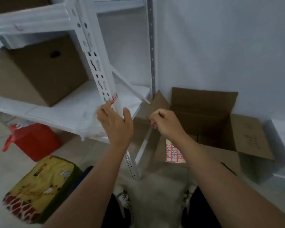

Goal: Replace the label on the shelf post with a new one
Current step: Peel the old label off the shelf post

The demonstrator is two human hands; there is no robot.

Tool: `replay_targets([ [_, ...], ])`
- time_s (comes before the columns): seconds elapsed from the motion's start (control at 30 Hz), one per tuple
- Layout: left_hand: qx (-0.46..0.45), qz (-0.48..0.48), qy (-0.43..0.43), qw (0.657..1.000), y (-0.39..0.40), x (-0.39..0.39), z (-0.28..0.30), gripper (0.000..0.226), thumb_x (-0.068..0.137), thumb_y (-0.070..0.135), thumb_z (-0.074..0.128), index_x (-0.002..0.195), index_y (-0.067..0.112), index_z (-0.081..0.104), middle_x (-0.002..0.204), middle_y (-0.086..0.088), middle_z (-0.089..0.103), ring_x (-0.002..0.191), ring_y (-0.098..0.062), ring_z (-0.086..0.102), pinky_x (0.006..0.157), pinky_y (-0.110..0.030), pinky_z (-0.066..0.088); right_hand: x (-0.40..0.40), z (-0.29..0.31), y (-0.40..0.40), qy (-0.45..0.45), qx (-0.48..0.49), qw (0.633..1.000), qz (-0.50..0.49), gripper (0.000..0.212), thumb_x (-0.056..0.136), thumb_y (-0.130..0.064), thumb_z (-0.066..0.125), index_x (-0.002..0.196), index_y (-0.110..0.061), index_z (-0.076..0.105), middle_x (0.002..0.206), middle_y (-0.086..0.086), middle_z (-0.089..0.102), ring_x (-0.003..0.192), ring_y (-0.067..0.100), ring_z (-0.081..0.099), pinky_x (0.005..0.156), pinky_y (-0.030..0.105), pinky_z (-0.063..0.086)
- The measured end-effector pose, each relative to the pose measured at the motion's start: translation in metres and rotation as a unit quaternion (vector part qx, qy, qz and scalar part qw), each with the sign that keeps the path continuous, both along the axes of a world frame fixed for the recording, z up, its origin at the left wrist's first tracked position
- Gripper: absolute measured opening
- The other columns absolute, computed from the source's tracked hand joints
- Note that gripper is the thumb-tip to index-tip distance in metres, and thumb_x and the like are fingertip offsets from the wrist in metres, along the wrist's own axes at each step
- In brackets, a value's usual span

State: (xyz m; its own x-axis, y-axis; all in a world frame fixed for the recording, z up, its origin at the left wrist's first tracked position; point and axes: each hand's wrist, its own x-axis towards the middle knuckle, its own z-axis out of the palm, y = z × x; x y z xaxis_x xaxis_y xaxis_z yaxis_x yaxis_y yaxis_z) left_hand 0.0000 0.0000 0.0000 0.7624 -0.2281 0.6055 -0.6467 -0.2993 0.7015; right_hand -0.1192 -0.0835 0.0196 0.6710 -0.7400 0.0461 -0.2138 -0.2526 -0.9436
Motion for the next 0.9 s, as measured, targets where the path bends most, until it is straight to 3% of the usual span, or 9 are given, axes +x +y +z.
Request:
replay_targets([
  [0.2, -0.088, 0.021, 0.016, 0.996, -0.02, 0.038, 0.0, 0.058, 0.092, 0.024, 0.05, 0.143, 0.005, 0.029, 0.141, -0.016, 0.032, 0.127, -0.022, 0.034, 0.107, -0.031, 0.029, 0.024, -0.021, -0.005, -0.008, -0.018, 1.0, 0.016, 0.024, 0.095, -0.022, 0.05, 0.087, -0.005, 0.066, 0.084, 0.014, 0.066, 0.068, 0.017, 0.058, 0.067, 0.03, 0.045],
  [0.3, -0.119, -0.036, 0.01, 0.992, -0.03, 0.051, -0.004, 0.061, 0.098, 0.026, 0.043, 0.149, 0.006, 0.016, 0.147, 0.0, 0.026, 0.123, 0.014, 0.03, 0.096, 0.001, 0.026, 0.051, -0.028, -0.012, -0.018, -0.021, 0.999, 0.034, 0.025, 0.095, -0.024, 0.051, 0.086, -0.007, 0.065, 0.082, 0.011, 0.064, 0.075, 0.018, 0.06, 0.07, 0.03, 0.048],
  [0.37, -0.136, -0.06, 0.017, 0.989, -0.035, 0.054, -0.008, 0.063, 0.099, 0.023, 0.041, 0.151, 0.004, 0.01, 0.144, 0.01, 0.019, 0.12, 0.028, 0.022, 0.091, 0.007, 0.023, 0.069, -0.028, -0.013, -0.046, -0.019, 0.998, 0.048, 0.022, 0.095, -0.025, 0.052, 0.084, -0.011, 0.065, 0.076, 0.0, 0.061, 0.069, 0.005, 0.056, 0.065, 0.016, 0.044],
  [0.43, -0.155, -0.064, 0.023, 0.986, -0.039, 0.06, -0.01, 0.065, 0.095, 0.029, 0.039, 0.15, 0.005, 0.014, 0.148, 0.008, 0.024, 0.125, 0.018, 0.03, 0.092, 0.003, 0.028, 0.086, -0.029, -0.015, -0.076, -0.017, 0.995, 0.059, 0.019, 0.095, -0.027, 0.052, 0.089, -0.014, 0.065, 0.081, -0.007, 0.063, 0.076, 0.001, 0.057, 0.066, 0.009, 0.043],
  [0.5, -0.165, -0.071, 0.043, 0.983, -0.041, 0.068, -0.009, 0.067, 0.09, 0.037, 0.04, 0.147, 0.006, 0.022, 0.146, -0.004, 0.039, 0.122, -0.001, 0.044, 0.088, -0.002, 0.036, 0.103, -0.03, -0.019, -0.092, 0.001, 0.994, 0.067, 0.017, 0.096, -0.033, 0.051, 0.098, -0.022, 0.063, 0.091, -0.017, 0.063, 0.088, -0.004, 0.056, 0.077, 0.009, 0.044],
  [0.6, -0.17, -0.077, 0.052, 0.981, -0.039, 0.067, -0.004, 0.061, 0.087, 0.034, 0.044, 0.137, 0.001, 0.033, 0.124, -0.011, 0.051, 0.099, 0.002, 0.049, 0.077, -0.005, 0.041, 0.121, -0.028, -0.019, -0.13, 0.066, 0.986, 0.08, 0.017, 0.098, -0.039, 0.045, 0.104, -0.036, 0.06, 0.099, -0.029, 0.061, 0.099, -0.008, 0.057, 0.092, 0.02, 0.047],
  [0.77, -0.183, -0.113, 0.066, 0.974, -0.038, 0.071, -0.002, 0.062, 0.079, 0.036, 0.039, 0.127, -0.004, 0.035, 0.107, -0.018, 0.053, 0.083, -0.004, 0.05, 0.065, -0.013, 0.044, 0.142, -0.02, -0.001, -0.168, 0.132, 0.969, 0.121, 0.036, 0.103, -0.033, 0.034, 0.113, -0.016, 0.064, 0.111, 0.001, 0.068, 0.105, 0.011, 0.063, 0.098, 0.039, 0.049],
  [0.9, -0.2, -0.137, 0.056, 0.969, -0.036, 0.071, -0.002, 0.055, 0.079, 0.031, 0.037, 0.127, 0.003, 0.036, 0.1, -0.009, 0.051, 0.077, -0.001, 0.05, 0.061, -0.012, 0.043, 0.14, -0.02, 0.002, -0.192, 0.15, 0.961, 0.134, 0.031, 0.102, -0.025, 0.039, 0.113, -0.011, 0.063, 0.109, 0.002, 0.069, 0.1, 0.008, 0.065, 0.09, 0.026, 0.054],
])
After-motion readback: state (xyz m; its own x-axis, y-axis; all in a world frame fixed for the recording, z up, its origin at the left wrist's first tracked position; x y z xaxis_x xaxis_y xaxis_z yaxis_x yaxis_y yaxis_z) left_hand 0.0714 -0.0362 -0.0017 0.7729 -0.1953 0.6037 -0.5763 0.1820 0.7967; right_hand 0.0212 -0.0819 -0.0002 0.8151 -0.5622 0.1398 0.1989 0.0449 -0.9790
